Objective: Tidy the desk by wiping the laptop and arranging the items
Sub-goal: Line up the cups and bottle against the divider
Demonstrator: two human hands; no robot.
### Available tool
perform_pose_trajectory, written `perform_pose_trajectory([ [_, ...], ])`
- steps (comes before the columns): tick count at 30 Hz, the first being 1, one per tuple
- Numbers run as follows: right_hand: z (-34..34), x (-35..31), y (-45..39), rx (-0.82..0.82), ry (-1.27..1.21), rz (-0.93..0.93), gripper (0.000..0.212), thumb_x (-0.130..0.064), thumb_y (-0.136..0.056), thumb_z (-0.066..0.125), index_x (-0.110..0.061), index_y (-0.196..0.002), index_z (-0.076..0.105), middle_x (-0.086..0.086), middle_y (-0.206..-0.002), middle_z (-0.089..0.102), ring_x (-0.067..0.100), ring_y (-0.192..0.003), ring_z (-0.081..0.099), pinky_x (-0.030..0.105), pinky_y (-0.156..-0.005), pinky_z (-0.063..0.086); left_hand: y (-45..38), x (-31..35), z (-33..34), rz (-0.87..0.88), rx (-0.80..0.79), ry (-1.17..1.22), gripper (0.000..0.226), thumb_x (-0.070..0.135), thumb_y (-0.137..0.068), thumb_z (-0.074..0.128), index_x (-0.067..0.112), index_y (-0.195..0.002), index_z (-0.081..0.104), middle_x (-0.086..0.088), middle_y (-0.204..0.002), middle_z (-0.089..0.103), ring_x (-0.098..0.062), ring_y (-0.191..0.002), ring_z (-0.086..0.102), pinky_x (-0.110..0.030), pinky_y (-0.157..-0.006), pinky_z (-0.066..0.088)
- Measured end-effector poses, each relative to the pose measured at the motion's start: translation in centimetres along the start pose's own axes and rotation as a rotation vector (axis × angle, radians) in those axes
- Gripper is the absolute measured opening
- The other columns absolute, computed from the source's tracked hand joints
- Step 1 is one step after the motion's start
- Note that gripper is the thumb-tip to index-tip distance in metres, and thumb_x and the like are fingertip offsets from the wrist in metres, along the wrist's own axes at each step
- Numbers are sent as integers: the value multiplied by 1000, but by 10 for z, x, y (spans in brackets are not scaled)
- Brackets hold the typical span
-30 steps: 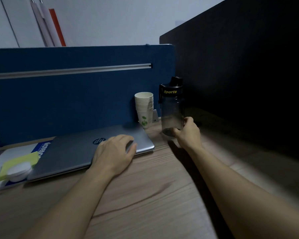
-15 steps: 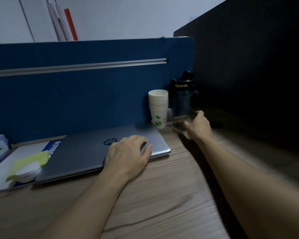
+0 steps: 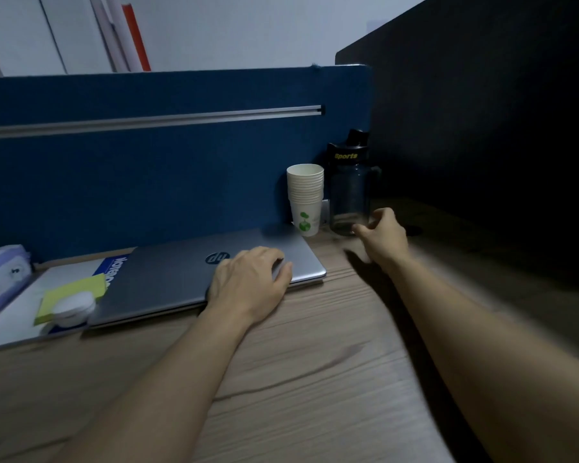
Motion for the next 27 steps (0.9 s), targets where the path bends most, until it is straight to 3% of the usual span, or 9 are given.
perform_pose_trajectory([
  [4,-9,-10,38,-77,-58,-1,41,-32,-87,70,-27,-122,49,1,-113,66,16,-97,65,33,-80,53,5,2,-4,-20,10,5,35,50,-93,39,28,-107,64,8,-114,66,-21,-101,59,-36,-81,42],
  [8,-11,-26,83,-130,-33,-41,41,-29,-87,71,-24,-122,51,-6,-93,63,8,-82,61,21,-61,42,24,3,-16,-30,19,27,30,43,-93,43,26,-106,64,7,-111,67,-22,-100,59,-35,-81,41],
  [16,0,-50,152,-180,-75,-47,40,-29,-88,71,-17,-122,53,2,-100,69,17,-87,66,33,-73,51,95,-55,-67,-51,58,47,35,38,-91,48,25,-120,62,6,-122,64,-17,-114,55,-34,-95,39],
  [21,25,-77,190,-214,-72,-88,40,-28,-87,72,-18,-121,54,-5,-92,67,1,-77,61,20,-62,43,144,-123,-110,-109,105,-15,39,37,-90,51,24,-127,58,4,-125,61,-17,-121,45,-38,-101,39],
  [27,79,-132,241,-270,31,-271,43,-28,-84,73,-13,-122,59,4,-107,67,17,-96,60,31,-83,47,177,-196,-144,-270,144,-33,42,32,-89,56,20,-129,55,-1,-131,58,-22,-121,45,-38,-102,39],
])
Point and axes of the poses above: each hand's wrist, its own y-axis away from the middle knuckle, its own z-axis out of the palm, x = y × z, the point moved 6 cm from there along -y, towards the middle knuckle
